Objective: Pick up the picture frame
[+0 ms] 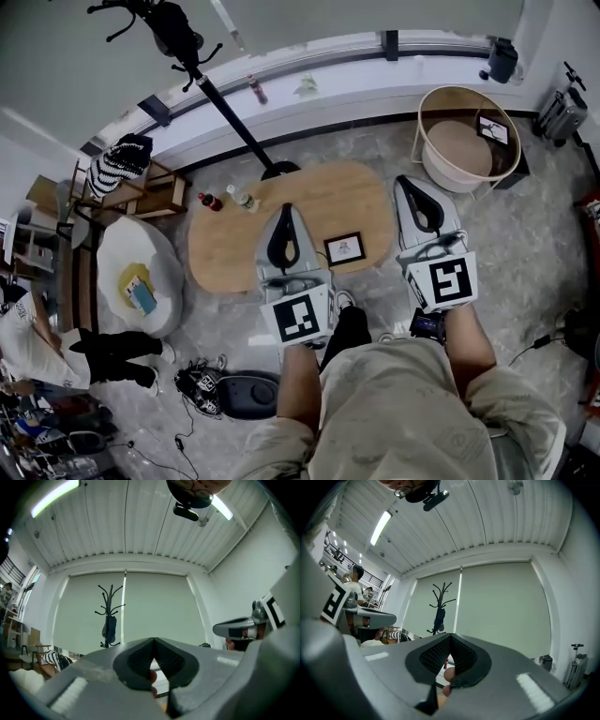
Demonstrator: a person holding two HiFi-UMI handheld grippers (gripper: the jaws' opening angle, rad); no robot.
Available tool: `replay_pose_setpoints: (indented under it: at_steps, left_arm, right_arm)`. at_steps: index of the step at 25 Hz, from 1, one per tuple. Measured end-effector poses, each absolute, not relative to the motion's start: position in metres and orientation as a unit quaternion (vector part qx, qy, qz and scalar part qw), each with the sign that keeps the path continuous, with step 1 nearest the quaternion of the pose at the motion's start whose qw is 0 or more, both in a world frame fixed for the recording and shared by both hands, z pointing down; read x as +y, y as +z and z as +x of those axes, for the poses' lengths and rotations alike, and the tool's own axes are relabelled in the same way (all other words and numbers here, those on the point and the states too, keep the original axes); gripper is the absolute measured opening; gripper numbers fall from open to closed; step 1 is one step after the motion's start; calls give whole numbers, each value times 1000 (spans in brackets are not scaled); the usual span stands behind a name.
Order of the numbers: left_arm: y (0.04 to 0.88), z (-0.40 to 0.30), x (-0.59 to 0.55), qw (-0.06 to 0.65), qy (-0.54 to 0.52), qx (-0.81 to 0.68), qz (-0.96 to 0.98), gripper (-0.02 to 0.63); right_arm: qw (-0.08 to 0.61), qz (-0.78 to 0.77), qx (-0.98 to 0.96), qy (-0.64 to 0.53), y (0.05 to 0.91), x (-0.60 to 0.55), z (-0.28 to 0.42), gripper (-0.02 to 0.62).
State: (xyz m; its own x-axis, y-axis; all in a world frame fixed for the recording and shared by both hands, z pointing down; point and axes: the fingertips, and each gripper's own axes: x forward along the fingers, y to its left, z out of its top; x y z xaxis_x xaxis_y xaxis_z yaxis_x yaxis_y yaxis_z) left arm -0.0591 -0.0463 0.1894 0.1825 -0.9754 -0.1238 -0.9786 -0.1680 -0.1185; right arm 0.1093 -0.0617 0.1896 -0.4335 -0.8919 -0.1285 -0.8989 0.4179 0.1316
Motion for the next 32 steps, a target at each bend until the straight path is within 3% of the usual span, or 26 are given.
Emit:
replay_pose_setpoints:
  at_steps: [22, 32]
  left_arm:
    - [200, -145, -193, 50, 17, 611, -790, 3]
    - [197, -139, -222, 63, 14, 630, -774, 3]
  right_arm:
    - [-20, -567, 819, 86, 193, -195, 22, 2]
    - [-17, -551, 829, 92, 193, -229, 31, 2]
